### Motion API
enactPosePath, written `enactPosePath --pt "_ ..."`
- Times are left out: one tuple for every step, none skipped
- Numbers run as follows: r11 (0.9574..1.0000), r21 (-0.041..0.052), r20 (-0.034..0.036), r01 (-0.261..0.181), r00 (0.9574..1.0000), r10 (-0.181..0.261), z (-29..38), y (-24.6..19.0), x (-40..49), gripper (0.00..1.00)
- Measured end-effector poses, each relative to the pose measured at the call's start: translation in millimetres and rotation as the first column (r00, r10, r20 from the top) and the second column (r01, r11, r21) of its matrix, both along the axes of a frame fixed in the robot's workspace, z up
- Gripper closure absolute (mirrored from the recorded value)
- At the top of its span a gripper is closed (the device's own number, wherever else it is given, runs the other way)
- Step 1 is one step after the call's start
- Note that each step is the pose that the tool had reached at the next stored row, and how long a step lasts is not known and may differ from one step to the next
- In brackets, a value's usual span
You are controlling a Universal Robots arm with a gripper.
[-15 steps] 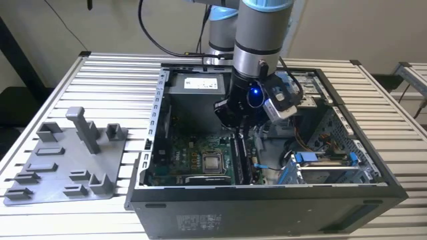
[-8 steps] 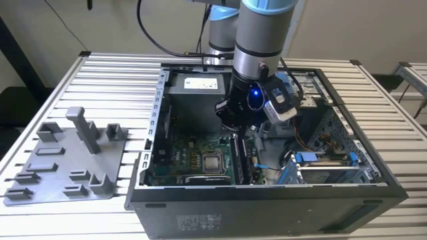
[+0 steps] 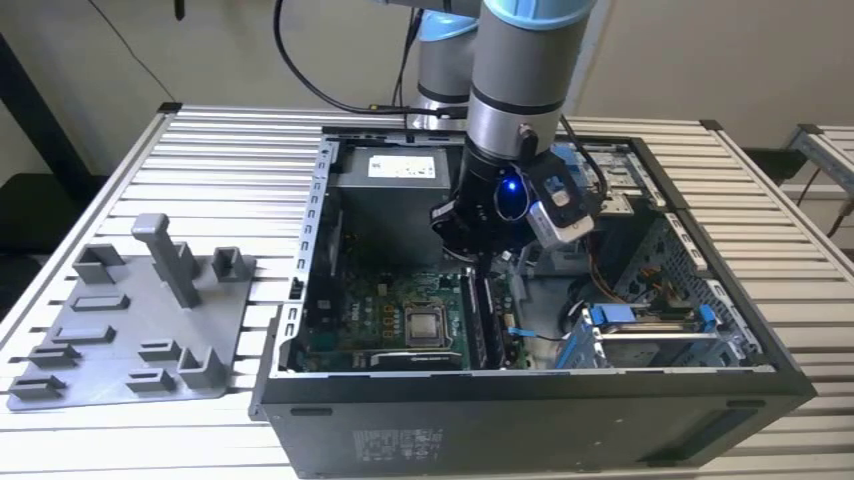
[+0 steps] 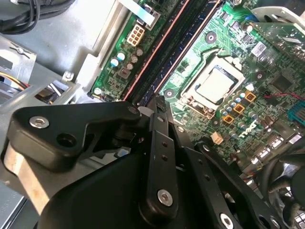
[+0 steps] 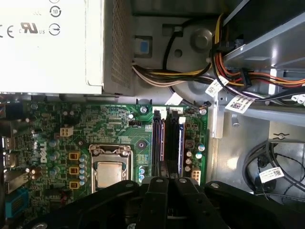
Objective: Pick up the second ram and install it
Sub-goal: 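Insert the second ram into the second slot, then press down the second ram until it locks into place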
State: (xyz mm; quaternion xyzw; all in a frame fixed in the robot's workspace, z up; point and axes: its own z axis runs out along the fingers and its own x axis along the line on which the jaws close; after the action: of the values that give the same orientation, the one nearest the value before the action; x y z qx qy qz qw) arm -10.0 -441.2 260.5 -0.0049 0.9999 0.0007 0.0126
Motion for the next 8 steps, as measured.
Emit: enactPosePath --pt "1.0000 -0.0001 0.0000 0.000 1.0000 0.000 0.0 0.0 0.0 0.89" --pt "1.0000 0.0000 0.0000 0.000 1.0000 0.000 0.0 0.0 0.0 0.89" --pt "1.0000 0.0000 0.0000 0.000 1.0000 0.000 0.0 -0.1 0.0 0.89" --pt "1.0000 0.0000 0.0000 0.000 1.0000 0.000 0.0 -0.1 0.0 0.89" --pt "1.0000 0.0001 0.0000 0.000 1.0000 0.000 0.0 -0.1 0.0 0.89" --pt "1.0000 0.0001 0.0000 0.000 1.0000 0.000 0.0 -0.1 0.1 0.89" --pt "1.0000 0.0001 0.0000 0.000 1.0000 0.000 0.0 -0.2 0.1 0.89" --pt "1.0000 0.0001 0.0000 0.000 1.0000 0.000 0.0 -0.2 0.1 0.89"
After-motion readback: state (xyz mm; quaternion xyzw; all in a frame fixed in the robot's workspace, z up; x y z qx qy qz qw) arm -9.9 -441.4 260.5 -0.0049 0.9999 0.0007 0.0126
